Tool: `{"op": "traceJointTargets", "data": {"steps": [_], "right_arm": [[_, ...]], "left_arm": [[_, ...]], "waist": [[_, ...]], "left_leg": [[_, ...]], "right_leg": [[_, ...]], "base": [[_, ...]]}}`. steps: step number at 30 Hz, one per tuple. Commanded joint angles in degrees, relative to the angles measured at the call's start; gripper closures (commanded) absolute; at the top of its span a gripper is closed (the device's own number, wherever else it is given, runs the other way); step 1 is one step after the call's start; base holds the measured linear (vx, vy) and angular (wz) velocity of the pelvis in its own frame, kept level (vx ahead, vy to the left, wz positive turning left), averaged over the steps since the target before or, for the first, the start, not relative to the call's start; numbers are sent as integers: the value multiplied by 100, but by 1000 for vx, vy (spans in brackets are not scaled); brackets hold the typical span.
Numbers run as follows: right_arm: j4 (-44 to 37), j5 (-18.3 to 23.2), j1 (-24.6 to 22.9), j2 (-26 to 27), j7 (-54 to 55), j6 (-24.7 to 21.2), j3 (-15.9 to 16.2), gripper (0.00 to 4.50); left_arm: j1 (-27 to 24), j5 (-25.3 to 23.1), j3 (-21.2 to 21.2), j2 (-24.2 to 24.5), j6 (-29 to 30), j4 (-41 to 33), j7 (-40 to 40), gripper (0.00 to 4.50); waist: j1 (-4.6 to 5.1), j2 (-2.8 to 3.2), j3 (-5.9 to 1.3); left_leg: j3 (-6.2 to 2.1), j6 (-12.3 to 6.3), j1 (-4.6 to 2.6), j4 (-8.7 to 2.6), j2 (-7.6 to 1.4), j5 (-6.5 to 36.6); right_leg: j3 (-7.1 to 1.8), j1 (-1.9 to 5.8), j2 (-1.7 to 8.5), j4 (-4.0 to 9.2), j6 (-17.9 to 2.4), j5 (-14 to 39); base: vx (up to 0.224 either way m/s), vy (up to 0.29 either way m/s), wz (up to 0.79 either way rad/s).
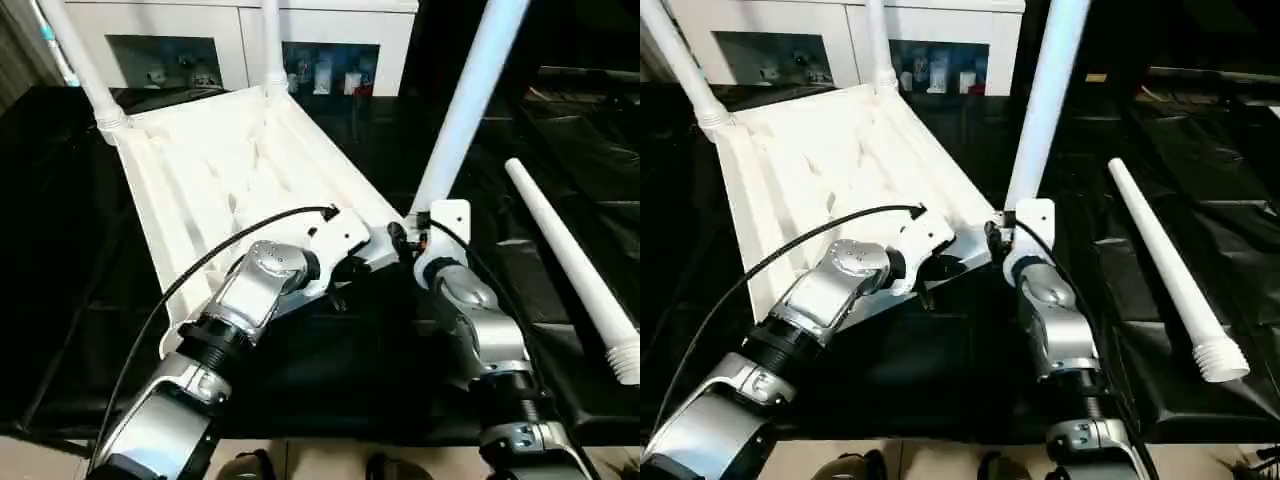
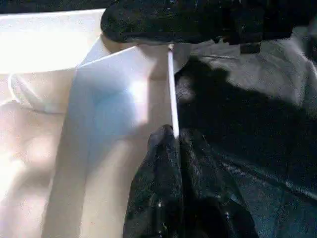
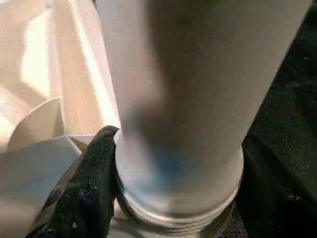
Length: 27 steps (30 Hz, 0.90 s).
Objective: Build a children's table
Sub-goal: Rotate leg to tighten
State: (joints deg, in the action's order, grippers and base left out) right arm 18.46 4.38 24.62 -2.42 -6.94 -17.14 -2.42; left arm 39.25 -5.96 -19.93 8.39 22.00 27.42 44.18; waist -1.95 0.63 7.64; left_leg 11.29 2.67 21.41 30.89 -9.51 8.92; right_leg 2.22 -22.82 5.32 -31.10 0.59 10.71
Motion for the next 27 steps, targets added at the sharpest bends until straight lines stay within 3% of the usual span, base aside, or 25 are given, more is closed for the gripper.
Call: {"op": "traceJointTargets", "data": {"steps": [1, 3, 6, 7, 9, 10, 11, 13, 14, 17, 19, 21, 23, 24, 25, 26, 27], "right_arm": [[-199, 129, -173, 27, -468, -111, 387, 103], [-494, 164, -253, -179, -684, -144, 454, 69], [-935, 326, -385, -526, -1088, -336, 512, 52], [-1003, 355, -408, -582, -1153, -382, 516, 38], [-1515, 572, -622, -1054, -1703, -657, 464, 25], [-1753, 654, -739, -1329, -2022, -759, 456, 16], [-1899, 686, -815, -1492, -2244, -810, 443, 9], [-2279, 910, -1042, -2136, -3180, -833, 526, 4], [-2355, 968, -1105, -2343, -3492, -763, 573, 4], [-2432, 1056, -1179, -2674, -4004, -645, 667, 4], [-2396, 1031, -1164, -2758, -4149, -520, 730, 4], [-2365, 1006, -1143, -2814, -4234, -449, 799, 4], [-2339, 980, -1114, -2851, -4318, -380, 921, 4], [-2341, 987, -1112, -2860, -4352, -372, 953, 4], [-2341, 987, -1112, -2860, -4352, -372, 953, 4], [-2311, 967, -1107, -2853, -4373, -346, 996, 4], [-2263, 954, -1092, -2840, -4400, -328, 1034, 4]], "left_arm": [[-212, -204, -187, 122, 18, 172, 90, 450], [-321, -172, -193, 266, -7, -11, 245, 450], [-483, -40, -183, 467, -163, -259, 525, 450], [-509, -13, -179, 496, -191, -298, 577, 450], [-724, 203, -154, 761, -402, -622, 1021, 450], [-830, 305, -126, 898, -406, -802, 1195, 450], [-898, 365, -111, 986, -406, -920, 1294, 450], [-1148, 653, -115, 1322, -740, -1342, 1913, 450], [-1224, 724, -123, 1444, -760, -1484, 2094, 450], [-1353, 834, -148, 1681, -743, -1731, 2419, 450], [-1403, 900, -143, 1774, -784, -1814, 2569, 450], [-1432, 957, -143, 1850, -781, -1879, 2684, 450], [-1450, 1026, -138, 1936, -779, -1945, 2791, 450], [-1447, 1026, -133, 1944, -777, -1946, 2787, 450], [-1447, 1026, -133, 1944, -777, -1946, 2787, 450], [-1438, 1016, -128, 1948, -784, -1936, 2766, 450], [-1432, 1021, -127, 1961, -804, -1923, 2767, 450]], "waist": [[2, -16, -278], [-14, -38, -258], [-5, -35, -264], [-30, -79, -261], [-34, -52, -264], [-57, -68, -274], [-62, -54, -287], [-65, -57, -304], [-81, -7, -345], [-84, -10, -378], [-87, -6, -390], [-97, -6, -407], [-90, -8, -375], [-89, 0, -360], [-89, 0, -360], [-90, -17, -345], [-90, -18, -346]], "left_leg": [[-200, -62, -86, -466, -322, 2173], [-171, -168, -90, -452, -325, 2039], [-159, -203, -69, -440, -320, 2006], [-153, -267, -56, -432, -318, 1874], [-131, -321, -70, -426, -336, 1736], [-143, -370, -35, -413, -342, 1590], [-110, -439, -64, -384, -354, 1389], [-92, -575, -40, -336, -338, 1198], [-92, -691, -29, -297, -348, 870], [-57, -1100, -9, -196, -317, 177], [-54, -1193, -4, -162, -311, 76], [-68, -1214, 15, -145, -317, 21], [-70, -1185, 8, -161, -339, 209], [-72, -1090, -5, -180, -347, 428], [-72, -1090, -5, -180, -347, 428], [-74, -925, -18, -202, -360, 703], [-72, -875, -25, -204, -360, 767]], "right_leg": [[-218, 80, 307, 357, -761, 1833], [-211, 100, 306, 349, -923, 1852], [-213, 94, 314, 363, -930, 2076], [-217, 117, 320, 358, -893, 2075], [-228, 89, 307, 350, -951, 1890], [-223, 150, 304, 308, -970, 1673], [-241, 101, 288, 269, -1053, 1342], [-237, 133, 282, 214, -1206, 967], [-224, 163, 273, 137, -1334, 419], [-216, 163, 232, -14, -1692, -941], [-221, 170, 237, -51, -1782, -1092], [-206, 182, 241, -80, -1809, -1090], [-195, 151, 237, -45, -1806, -676], [-195, 147, 246, -12, -1771, -288], [-195, 147, 246, -12, -1771, -288], [-207, 138, 258, 26, -1707, 195], [-210, 132, 258, 36, -1685, 308]], "base": [[0, 0, 0], [0, 0, 0], [0, 0, 0], [0, 0, 0], [0, 0, 0], [58, -28, 2], [58, -28, 2], [70, -24, 4], [70, -23, 3], [63, -7, 1], [0, 0, 0], [0, 0, 0], [0, 0, 0], [0, 0, 0], [0, 0, 0], [0, 0, 0], [0, 0, 0]]}}
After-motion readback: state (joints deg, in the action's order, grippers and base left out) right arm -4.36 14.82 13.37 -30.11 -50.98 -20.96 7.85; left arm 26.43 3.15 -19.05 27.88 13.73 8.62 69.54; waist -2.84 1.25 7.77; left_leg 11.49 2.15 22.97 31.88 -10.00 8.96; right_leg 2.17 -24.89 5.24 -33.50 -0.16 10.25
